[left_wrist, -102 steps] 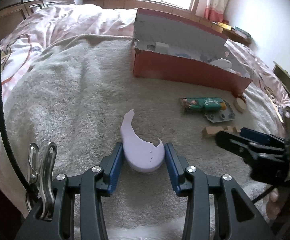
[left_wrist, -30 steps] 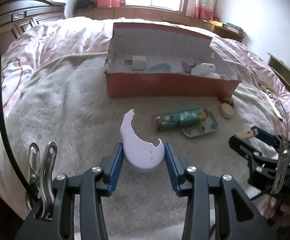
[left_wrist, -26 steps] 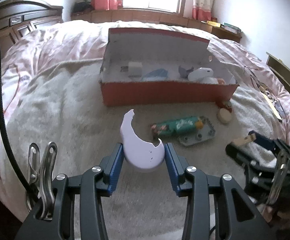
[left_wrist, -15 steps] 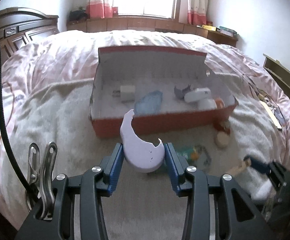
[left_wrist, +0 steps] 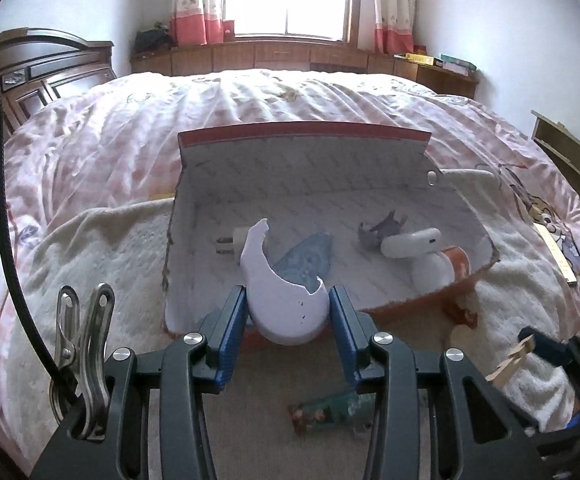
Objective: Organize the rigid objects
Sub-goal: 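Carry the crescent piece and wooden block over the cardboard box, then open both tools to release the crescent piece and wooden block into the box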
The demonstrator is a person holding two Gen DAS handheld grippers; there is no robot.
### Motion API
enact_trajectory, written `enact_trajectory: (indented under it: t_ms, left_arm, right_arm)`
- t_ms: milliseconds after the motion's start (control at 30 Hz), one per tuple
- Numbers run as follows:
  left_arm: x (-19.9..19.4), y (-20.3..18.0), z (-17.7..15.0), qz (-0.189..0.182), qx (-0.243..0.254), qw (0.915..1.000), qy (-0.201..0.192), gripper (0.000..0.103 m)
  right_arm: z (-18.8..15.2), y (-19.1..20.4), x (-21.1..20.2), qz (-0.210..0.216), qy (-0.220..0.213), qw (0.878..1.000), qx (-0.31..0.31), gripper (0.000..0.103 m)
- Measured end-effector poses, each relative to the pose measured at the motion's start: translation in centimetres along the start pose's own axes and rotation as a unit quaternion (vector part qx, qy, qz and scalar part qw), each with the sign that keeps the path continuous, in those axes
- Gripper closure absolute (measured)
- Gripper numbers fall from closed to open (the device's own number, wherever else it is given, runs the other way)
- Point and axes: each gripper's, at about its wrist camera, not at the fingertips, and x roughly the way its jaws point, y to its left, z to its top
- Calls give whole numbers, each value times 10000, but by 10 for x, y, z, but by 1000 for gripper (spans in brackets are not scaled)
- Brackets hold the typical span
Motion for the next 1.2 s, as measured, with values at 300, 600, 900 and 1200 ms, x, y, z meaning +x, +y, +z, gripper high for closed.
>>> enact_trajectory:
  t_ms: [300,600,900,1200]
  left_arm:
    - [24,3,11,27,-108,9999,128,61]
    - [40,6,13,86,-161,9995,244,61]
    - [49,2,16,78,-120,9994,321,61]
    - [57,1,14,160,-157,9987,466,61]
  right_arm:
    - [38,-13,15,155,-54,9996,216,22]
    - [73,-16,38,188,-99,9995,213,22]
    - [84,-19,73,264,155,9991,291,22]
    - [89,-25,92,181,293,9988,349,22]
